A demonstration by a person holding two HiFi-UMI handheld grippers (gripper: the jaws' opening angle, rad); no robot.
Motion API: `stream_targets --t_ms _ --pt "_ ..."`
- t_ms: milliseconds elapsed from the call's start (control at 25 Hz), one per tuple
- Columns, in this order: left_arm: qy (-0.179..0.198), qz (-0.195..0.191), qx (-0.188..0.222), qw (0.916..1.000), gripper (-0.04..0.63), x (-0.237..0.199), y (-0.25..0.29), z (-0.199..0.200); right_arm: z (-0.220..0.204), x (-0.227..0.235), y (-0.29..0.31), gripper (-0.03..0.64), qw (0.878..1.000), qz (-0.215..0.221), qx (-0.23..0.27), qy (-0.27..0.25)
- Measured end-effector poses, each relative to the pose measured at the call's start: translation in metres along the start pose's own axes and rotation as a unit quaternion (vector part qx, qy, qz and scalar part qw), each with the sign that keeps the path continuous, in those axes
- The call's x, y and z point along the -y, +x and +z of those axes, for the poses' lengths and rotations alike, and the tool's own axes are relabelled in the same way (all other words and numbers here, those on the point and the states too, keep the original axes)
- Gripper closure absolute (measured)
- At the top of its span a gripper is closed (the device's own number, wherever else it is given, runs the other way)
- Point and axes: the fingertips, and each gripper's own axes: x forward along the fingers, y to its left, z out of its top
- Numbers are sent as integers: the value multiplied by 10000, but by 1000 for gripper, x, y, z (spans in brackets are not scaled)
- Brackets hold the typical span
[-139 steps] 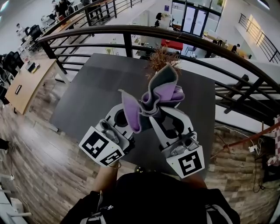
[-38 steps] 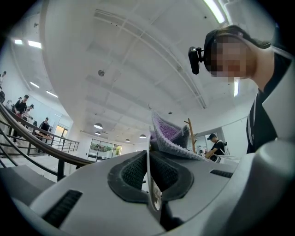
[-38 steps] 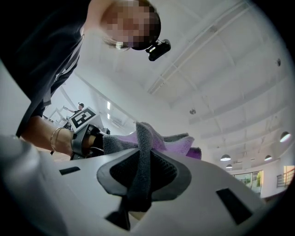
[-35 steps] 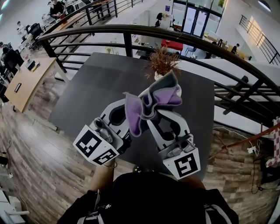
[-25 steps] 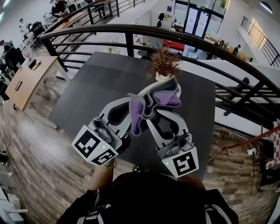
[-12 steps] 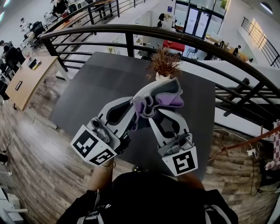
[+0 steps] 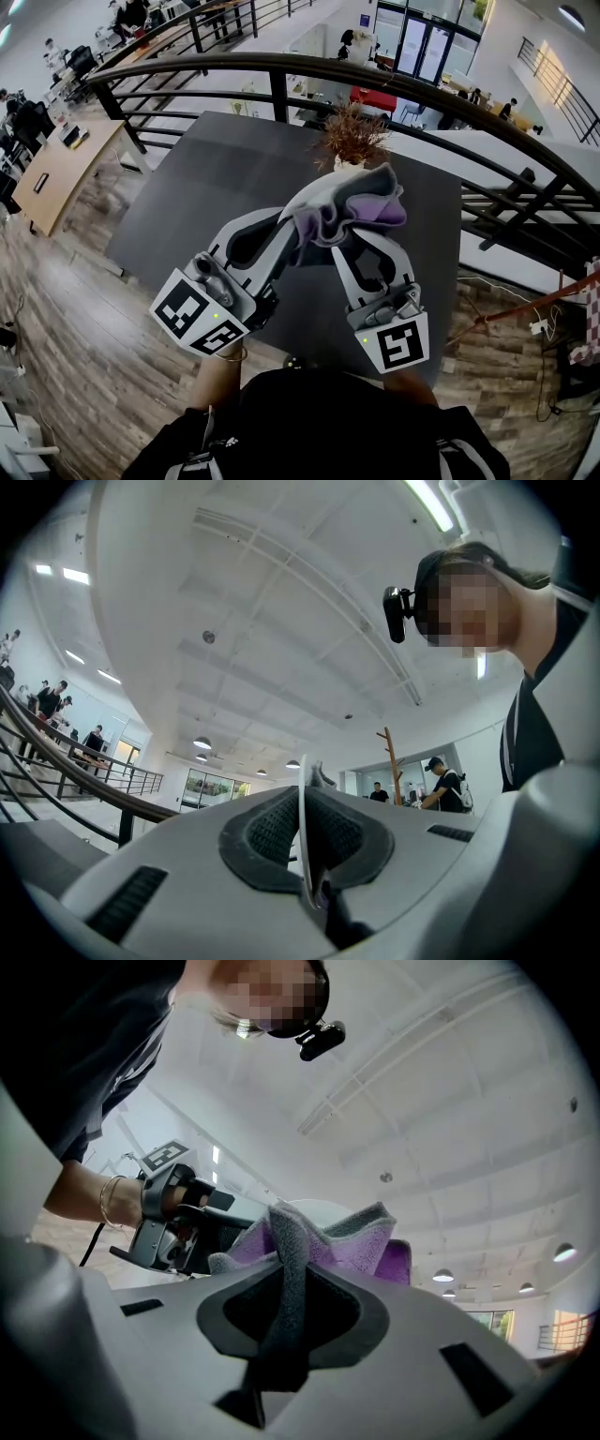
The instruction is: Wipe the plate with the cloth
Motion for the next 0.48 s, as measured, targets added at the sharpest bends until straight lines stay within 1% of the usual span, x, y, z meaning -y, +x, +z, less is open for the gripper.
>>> stream_targets --t_ms 480 --pt "-104 39 86 9999 578 -7 -7 5 -7 18 -4 545 9993 -335 -137 -20"
